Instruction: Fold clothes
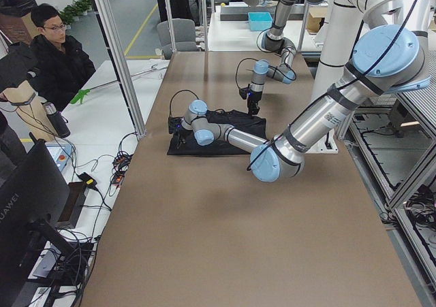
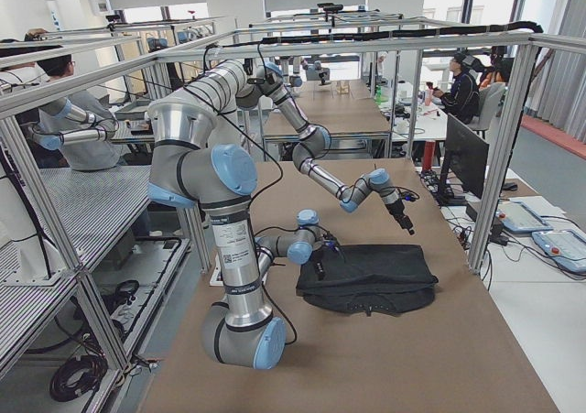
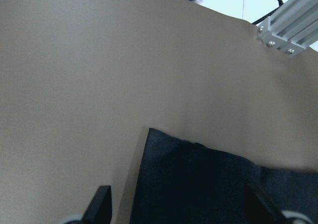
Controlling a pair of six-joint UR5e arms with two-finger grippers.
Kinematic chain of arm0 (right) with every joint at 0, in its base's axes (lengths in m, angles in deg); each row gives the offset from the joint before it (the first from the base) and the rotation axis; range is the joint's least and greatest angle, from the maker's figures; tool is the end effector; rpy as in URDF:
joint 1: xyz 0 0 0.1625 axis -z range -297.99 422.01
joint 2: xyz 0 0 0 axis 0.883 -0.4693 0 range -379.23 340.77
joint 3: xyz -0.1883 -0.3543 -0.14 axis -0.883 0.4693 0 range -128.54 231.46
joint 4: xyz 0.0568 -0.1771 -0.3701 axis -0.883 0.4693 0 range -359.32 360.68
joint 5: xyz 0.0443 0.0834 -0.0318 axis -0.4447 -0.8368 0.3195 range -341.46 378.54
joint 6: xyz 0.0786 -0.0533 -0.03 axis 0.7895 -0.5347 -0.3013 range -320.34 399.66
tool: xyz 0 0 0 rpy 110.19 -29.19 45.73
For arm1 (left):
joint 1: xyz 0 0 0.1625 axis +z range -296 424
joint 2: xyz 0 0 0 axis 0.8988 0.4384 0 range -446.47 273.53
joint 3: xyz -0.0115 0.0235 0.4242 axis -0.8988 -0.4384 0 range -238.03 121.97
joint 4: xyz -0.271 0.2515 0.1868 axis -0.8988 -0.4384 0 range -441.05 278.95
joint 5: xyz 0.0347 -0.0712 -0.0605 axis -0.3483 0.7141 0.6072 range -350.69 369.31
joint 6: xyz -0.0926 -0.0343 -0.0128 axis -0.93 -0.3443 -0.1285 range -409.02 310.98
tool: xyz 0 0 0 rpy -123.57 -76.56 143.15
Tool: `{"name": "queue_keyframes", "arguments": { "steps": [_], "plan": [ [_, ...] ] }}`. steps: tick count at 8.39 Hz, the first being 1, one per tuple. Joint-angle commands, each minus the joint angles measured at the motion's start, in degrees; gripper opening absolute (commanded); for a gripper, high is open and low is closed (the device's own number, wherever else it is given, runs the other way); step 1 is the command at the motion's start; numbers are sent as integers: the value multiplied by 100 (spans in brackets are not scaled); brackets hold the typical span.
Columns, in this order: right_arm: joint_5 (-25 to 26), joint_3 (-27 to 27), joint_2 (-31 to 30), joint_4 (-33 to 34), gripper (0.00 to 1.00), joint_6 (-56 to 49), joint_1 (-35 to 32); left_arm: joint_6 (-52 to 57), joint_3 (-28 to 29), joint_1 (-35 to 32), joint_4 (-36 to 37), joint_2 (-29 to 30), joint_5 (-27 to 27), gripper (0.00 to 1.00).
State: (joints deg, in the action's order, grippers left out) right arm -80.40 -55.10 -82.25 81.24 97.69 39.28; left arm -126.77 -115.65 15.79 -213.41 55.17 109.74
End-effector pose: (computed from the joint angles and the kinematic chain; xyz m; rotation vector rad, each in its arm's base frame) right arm -0.5223 -0.3465 0.2508 0.2960 -0.8877 -0.2215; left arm 0.4718 -0.7010 0.2557 0.4019 1.0192 -0.4665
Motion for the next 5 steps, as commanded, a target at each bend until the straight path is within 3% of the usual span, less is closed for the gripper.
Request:
{"name": "queue_keyframes", "arguments": {
  "steps": [1,3,4,5],
  "plan": [
    [-46,373,132,38,44,-432,225,-64,-65,13,8,-31,-32,94],
    [-55,347,131,134,37,-433,243,-82,-231,91,17,-67,-146,94],
    [-73,338,140,178,11,-433,243,-82,-223,205,17,-67,-303,94],
    [-134,355,106,179,0,-511,234,-82,-223,232,17,-76,-331,94]
  ]
}}
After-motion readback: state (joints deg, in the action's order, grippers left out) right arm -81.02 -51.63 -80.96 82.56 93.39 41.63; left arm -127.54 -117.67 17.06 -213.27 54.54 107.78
